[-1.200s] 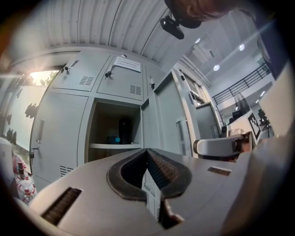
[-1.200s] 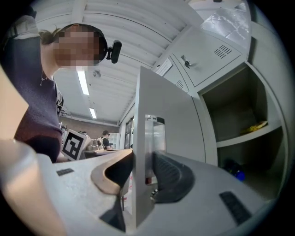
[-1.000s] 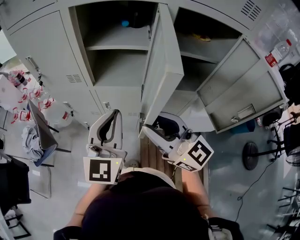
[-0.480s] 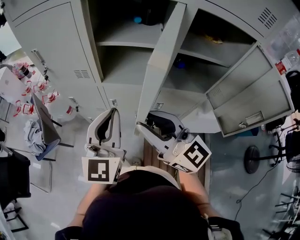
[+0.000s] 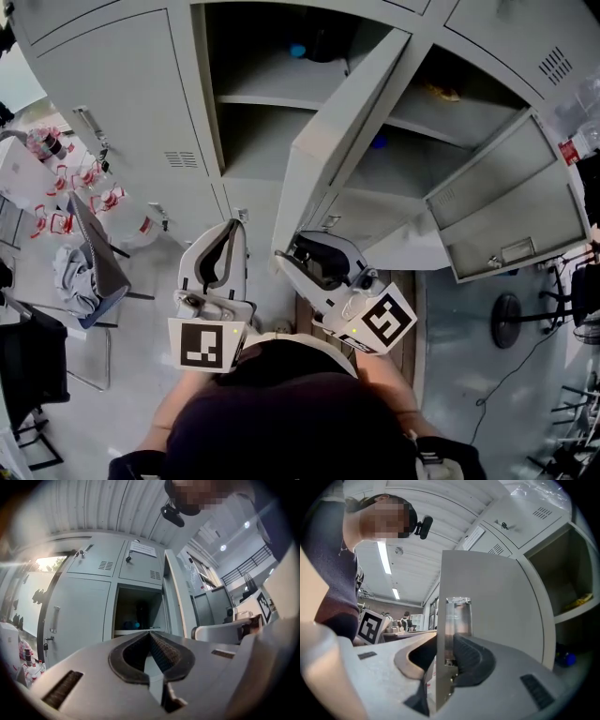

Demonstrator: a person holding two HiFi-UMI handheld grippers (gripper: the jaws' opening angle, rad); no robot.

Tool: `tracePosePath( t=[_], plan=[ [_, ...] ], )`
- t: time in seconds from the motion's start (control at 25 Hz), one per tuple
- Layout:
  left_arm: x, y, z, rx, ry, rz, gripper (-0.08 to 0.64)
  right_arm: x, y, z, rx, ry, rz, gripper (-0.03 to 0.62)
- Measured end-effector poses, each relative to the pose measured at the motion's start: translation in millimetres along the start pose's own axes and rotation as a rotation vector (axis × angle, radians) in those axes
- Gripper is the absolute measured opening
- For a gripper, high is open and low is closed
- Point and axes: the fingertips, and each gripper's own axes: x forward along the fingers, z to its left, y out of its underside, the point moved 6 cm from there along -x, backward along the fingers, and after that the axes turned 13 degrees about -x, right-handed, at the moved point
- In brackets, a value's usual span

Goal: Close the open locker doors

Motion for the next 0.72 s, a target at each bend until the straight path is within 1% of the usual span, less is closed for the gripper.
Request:
tracePosePath(
  t=[0.48, 0.72],
  plan=[
    [6, -5, 46, -0.007, 0.074, 0.004, 0.002, 42, 5, 3, -0.032, 0.092, 0.009, 0.106],
    [10, -5, 59, -0.005, 0.121, 0.004, 0.002, 59, 9, 2, -0.042, 0.131, 0.012, 0.106]
  ],
)
